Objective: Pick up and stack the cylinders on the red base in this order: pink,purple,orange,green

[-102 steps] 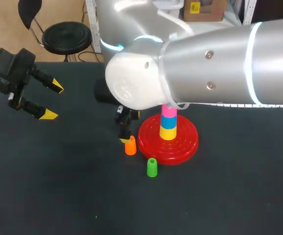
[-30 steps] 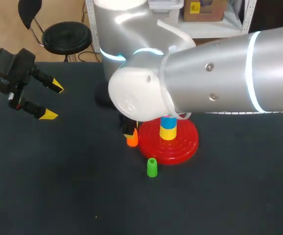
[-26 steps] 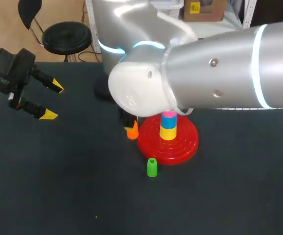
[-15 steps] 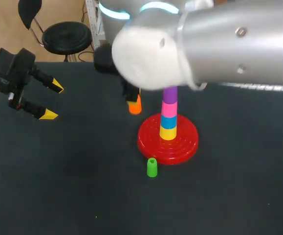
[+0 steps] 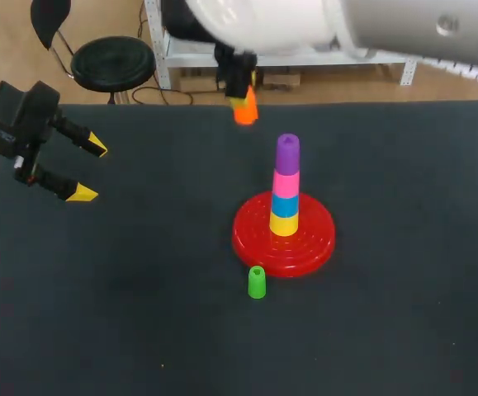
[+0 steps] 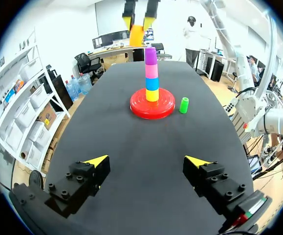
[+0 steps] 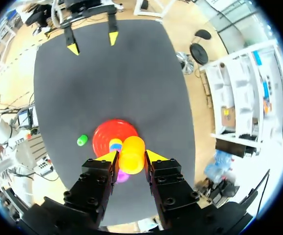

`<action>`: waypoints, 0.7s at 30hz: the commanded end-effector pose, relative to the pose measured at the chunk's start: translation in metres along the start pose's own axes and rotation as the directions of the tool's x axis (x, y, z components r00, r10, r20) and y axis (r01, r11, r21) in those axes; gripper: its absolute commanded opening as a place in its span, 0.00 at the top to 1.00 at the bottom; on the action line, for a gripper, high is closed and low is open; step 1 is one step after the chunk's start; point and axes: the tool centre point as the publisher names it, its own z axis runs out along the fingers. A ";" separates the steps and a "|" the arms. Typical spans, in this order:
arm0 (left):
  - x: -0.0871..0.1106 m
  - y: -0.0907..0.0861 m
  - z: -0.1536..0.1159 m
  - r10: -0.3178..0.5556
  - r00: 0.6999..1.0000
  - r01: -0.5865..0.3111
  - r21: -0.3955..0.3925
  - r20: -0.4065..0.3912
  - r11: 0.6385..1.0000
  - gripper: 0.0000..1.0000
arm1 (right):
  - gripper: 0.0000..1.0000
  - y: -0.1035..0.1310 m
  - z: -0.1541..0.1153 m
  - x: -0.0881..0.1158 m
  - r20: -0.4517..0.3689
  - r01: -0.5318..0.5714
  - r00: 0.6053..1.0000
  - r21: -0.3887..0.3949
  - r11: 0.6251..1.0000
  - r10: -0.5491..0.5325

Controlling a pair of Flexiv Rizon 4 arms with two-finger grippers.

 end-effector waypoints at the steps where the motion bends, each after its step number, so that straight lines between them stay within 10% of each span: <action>1: 0.000 -0.001 0.000 0.001 1.000 -0.001 -0.001 0.001 1.000 0.00 | 1.00 -0.006 -0.011 0.013 0.010 -0.039 0.999 -0.005 0.999 0.040; 21: 0.000 -0.001 0.000 0.001 1.000 -0.001 -0.001 0.001 1.000 0.00 | 1.00 -0.002 0.003 0.053 -0.002 -0.163 0.987 -0.067 0.984 0.164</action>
